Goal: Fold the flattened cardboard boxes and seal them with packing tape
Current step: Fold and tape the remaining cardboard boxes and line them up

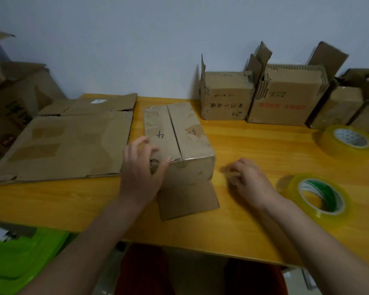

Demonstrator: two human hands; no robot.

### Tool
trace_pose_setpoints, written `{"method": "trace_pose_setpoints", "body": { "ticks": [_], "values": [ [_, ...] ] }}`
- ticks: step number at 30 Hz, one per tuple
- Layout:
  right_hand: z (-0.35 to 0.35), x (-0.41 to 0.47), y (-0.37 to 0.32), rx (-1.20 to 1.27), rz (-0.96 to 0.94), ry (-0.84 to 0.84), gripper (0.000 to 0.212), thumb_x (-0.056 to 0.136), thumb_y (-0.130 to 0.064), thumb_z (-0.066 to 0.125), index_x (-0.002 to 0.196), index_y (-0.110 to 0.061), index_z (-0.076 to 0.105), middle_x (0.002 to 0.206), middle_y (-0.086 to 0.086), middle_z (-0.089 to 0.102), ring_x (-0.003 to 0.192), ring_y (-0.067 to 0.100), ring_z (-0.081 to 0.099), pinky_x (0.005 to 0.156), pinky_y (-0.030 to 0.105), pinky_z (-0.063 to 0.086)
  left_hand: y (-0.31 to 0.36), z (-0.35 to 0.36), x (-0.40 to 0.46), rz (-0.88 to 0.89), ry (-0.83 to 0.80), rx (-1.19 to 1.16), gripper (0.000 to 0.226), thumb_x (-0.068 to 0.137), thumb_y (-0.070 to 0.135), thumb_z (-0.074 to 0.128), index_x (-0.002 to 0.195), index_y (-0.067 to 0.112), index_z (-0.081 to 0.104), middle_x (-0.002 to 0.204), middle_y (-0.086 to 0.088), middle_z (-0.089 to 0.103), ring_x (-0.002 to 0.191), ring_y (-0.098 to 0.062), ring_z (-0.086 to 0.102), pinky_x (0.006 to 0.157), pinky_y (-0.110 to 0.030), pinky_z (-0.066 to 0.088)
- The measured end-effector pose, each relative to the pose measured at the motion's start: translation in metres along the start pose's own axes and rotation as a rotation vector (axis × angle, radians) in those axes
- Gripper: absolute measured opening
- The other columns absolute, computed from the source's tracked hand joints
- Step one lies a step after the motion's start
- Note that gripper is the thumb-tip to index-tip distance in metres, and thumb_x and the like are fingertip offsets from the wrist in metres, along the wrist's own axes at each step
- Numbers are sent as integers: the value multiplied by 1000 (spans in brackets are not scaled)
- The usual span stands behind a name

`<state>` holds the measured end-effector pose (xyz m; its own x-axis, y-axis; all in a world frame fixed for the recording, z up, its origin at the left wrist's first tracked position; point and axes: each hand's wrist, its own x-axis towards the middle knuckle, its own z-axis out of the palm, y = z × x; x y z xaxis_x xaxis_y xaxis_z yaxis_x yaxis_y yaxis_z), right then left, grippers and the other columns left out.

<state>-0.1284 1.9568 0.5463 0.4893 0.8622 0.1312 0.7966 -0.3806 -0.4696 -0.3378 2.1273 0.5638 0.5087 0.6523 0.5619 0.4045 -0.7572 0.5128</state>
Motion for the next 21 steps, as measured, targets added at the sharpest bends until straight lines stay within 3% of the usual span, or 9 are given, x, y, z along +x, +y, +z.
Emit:
{"method": "trace_pose_setpoints", "body": {
  "ticks": [2, 4, 6, 9, 11, 15, 17, 19, 21],
  "values": [
    [1, -10, 11, -277, -39, -34, 39, 89, 3, 45, 121, -15, 58, 118, 4, 55, 104, 25, 42, 85, 26, 32, 26, 3, 5, 93, -87, 111, 48, 90, 49, 48, 119, 13, 60, 138, -7, 48, 127, -24, 44, 102, -45, 44],
    [-1, -14, 13, -353, -37, -33, 37, 92, 0, 43, 121, -17, 59, 117, 3, 54, 103, 23, 41, 82, 28, 33, 51, 12, 8, 110, -298, 233, 55, 94, 52, 45, 138, 19, 47, 151, -4, 38, 139, -22, 33, 116, -45, 26],
    [-10, -12, 12, -483, 83, -13, 29, 97, -14, 42, 121, -18, 58, 115, 4, 52, 108, 25, 44, 78, 30, 36, 66, 25, 8, 121, -409, 387, 66, 96, 59, 36, 151, 26, 25, 160, -3, 21, 147, -24, 18, 119, -41, 11],
    [-25, -6, 9, -667, 248, 57, 36, 96, -20, 49, 131, -16, 45, 123, 10, 44, 114, 27, 43, 85, 31, 42, 74, 37, -3, 155, -456, 486, 77, 92, 68, 28, 154, 29, 6, 163, 3, 6, 149, -27, 4, 119, -42, 5],
    [-29, -1, 3, -517, 176, 154, 48, 95, -20, 52, 140, -14, 36, 132, 13, 39, 119, 29, 40, 93, 35, 43, 72, 34, -9, 241, -466, 437, 76, 90, 72, 29, 153, 31, 16, 161, 9, 14, 149, -26, 9, 118, -42, 9],
    [-27, 4, -29, 149, 54, 192, 51, 97, -28, 51, 145, -20, 34, 141, 5, 40, 129, 21, 41, 105, 38, 40, 43, 8, -15, 435, -433, 197, 67, 87, 73, 36, 130, 26, 56, 141, 8, 52, 135, -20, 41, 113, -50, 30],
    [-24, 4, -37, 273, 71, 210, 51, 98, -31, 49, 145, -21, 33, 143, 3, 39, 131, 18, 41, 106, 40, 41, 32, -3, -17, 351, -335, 173, 66, 84, 77, 38, 106, 20, 63, 114, 0, 64, 109, -21, 58, 99, -46, 46],
    [-23, 7, -40, 326, 138, 250, 55, 97, -36, 49, 147, -19, 31, 147, 3, 35, 133, 18, 38, 107, 42, 40, 42, -12, -18, 202, -262, 211, 62, 75, 80, 44, 90, 21, 52, 92, 2, 54, 85, -18, 52, 76, -33, 50],
    [-25, 12, -44, 330, 209, 293, 59, 97, -39, 48, 148, -17, 28, 150, 5, 31, 136, 20, 35, 110, 42, 35, 52, -13, -24, 99, -328, 331, 62, 76, 74, 49, 106, 21, 47, 109, -1, 49, 100, -18, 49, 86, -30, 47]
  ]
}}
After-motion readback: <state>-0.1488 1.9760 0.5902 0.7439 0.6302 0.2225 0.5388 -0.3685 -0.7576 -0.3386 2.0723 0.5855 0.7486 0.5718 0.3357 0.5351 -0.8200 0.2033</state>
